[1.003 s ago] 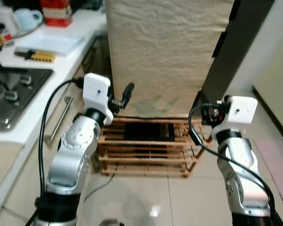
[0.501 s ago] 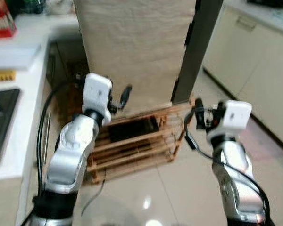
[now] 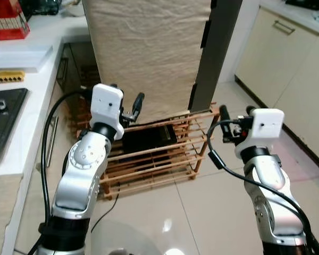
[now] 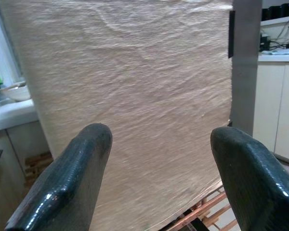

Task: Restocking fridge

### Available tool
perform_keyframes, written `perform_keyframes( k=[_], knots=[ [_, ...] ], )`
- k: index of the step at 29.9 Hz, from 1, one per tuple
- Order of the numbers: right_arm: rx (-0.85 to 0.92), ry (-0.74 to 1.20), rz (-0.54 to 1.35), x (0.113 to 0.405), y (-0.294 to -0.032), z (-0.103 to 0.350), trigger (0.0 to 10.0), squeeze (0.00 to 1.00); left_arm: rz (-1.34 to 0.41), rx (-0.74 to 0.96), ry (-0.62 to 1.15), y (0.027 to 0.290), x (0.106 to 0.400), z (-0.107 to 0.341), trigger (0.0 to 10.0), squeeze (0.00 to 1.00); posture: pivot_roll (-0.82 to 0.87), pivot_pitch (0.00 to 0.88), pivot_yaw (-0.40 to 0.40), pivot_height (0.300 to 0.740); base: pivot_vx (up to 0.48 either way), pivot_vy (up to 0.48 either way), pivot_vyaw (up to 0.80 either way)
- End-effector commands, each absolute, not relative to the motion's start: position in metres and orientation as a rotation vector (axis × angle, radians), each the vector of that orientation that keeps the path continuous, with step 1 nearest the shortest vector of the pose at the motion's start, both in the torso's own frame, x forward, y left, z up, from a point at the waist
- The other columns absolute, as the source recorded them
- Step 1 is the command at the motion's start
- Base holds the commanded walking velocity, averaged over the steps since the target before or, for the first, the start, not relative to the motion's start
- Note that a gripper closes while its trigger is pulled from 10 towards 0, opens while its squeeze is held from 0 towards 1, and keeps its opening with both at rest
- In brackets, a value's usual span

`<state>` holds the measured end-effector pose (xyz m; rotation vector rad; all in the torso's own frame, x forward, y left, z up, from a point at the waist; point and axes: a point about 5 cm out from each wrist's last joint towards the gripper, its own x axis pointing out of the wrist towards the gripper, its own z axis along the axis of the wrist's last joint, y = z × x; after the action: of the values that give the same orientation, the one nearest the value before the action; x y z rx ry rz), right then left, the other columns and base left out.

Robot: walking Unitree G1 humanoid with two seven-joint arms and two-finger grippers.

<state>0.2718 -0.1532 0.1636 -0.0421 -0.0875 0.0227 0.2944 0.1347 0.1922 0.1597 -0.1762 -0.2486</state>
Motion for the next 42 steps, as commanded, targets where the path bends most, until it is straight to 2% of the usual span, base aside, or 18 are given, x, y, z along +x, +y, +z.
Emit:
perform_keyframes(
  k=[1, 5, 11, 22, 26, 31, 35, 42],
  knots=[
    [-0.094, -0.085, 0.037, 0.274, -0.153, 0.162, 10.0, 0.0, -0.22, 0.155, -0.196, 0.14, 0.293, 0.196, 10.0, 0.0, 0.02, 0.0, -0.025, 0.74, 0.0, 0.0, 0.0],
    [-0.113, -0.086, 0.067, 0.274, -0.151, 0.162, 10.0, 0.0, -0.221, 0.163, -0.209, 0.139, 0.294, 0.201, 10.0, 0.0, 0.02, 0.0, -0.033, 0.74, 0.133, 0.0, 0.0],
    [-0.125, -0.094, 0.071, 0.274, -0.149, 0.163, 10.0, 0.0, -0.213, 0.153, -0.219, 0.141, 0.295, 0.203, 10.0, 0.0, 0.02, 0.0, -0.028, 0.74, 0.354, 0.0, 0.68],
    [-0.048, -0.083, 0.024, 0.272, -0.154, 0.162, 10.0, 0.0, -0.228, 0.156, -0.213, 0.142, 0.299, 0.205, 10.0, 0.0, 0.01, 0.016, -0.004, 0.74, 0.402, 0.0, 0.0],
    [-0.041, -0.082, 0.034, 0.268, -0.153, 0.16, 10.0, 0.0, -0.232, 0.158, -0.211, 0.143, 0.299, 0.205, 10.0, 0.0, 0.01, 0.012, 0.0, 0.74, 0.382, 0.0, -0.76],
    [-0.064, -0.078, 0.062, 0.265, -0.15, 0.158, 10.0, 0.0, -0.18, 0.147, -0.232, 0.148, 0.297, 0.205, 10.0, 0.0, 0.01, 0.006, -0.007, 0.74, 0.189, 0.0, 0.0],
    [-0.07, -0.08, 0.09, 0.266, -0.147, 0.158, 10.0, 0.0, -0.055, 0.123, -0.257, 0.165, 0.292, 0.208, 10.0, 0.0, 0.01, 0.0, -0.018, 0.74, 0.0, 0.0, 0.0],
    [-0.074, -0.08, 0.112, 0.266, -0.146, 0.157, 10.0, 0.0, -0.011, 0.125, -0.282, 0.177, 0.285, 0.211, 10.0, 0.0, 0.03, 0.0, -0.032, 0.74, 0.0, 0.0, 0.0]
  ],
)
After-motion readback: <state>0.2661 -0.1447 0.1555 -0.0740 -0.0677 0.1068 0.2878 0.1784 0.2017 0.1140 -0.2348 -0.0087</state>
